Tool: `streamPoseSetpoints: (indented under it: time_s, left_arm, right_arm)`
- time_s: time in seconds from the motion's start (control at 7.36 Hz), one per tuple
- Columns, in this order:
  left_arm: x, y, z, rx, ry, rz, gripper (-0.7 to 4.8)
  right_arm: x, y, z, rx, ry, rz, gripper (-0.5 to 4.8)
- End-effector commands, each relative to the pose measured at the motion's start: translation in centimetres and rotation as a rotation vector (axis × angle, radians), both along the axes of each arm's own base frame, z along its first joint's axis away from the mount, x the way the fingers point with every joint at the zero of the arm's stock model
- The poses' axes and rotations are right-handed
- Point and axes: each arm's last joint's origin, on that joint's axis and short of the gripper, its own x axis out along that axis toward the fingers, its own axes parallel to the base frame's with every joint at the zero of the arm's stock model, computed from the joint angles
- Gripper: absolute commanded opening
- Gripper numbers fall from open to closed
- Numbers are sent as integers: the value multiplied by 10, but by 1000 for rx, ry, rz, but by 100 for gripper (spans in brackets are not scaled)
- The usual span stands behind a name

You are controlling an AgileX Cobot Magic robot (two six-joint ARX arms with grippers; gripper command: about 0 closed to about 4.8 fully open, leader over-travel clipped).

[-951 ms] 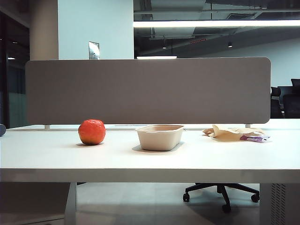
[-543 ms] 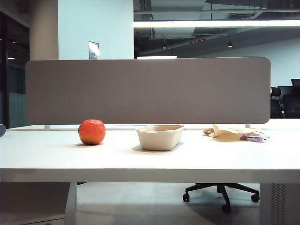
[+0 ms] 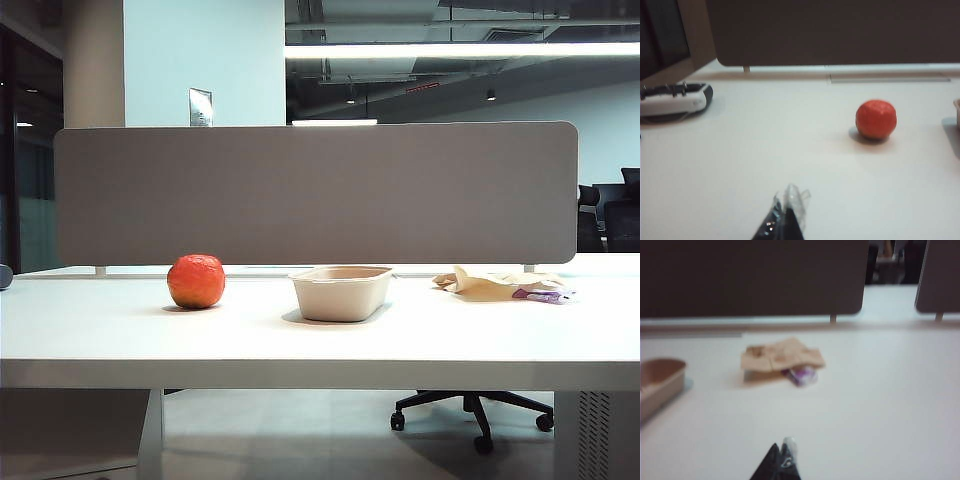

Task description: Pick up the orange and place it into the paper lunchbox.

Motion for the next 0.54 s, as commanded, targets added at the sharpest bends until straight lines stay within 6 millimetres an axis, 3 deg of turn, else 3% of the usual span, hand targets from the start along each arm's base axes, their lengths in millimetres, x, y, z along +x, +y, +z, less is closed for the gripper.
streamPoseSetpoints:
  time_s: [0.14, 0.41, 0.54]
  left_arm:
    - [-1, 0, 8, -33, -46, 7, -5]
    - [-7, 3, 29, -160, -82, 88, -5]
    - [-17, 4, 68, -186, -107, 127, -5]
  right_arm:
    - [-5, 0, 17, 5, -62, 3, -1]
    - [-15, 0, 43, 12, -103, 45, -1]
    - [-24, 6, 78, -6, -56, 267, -2]
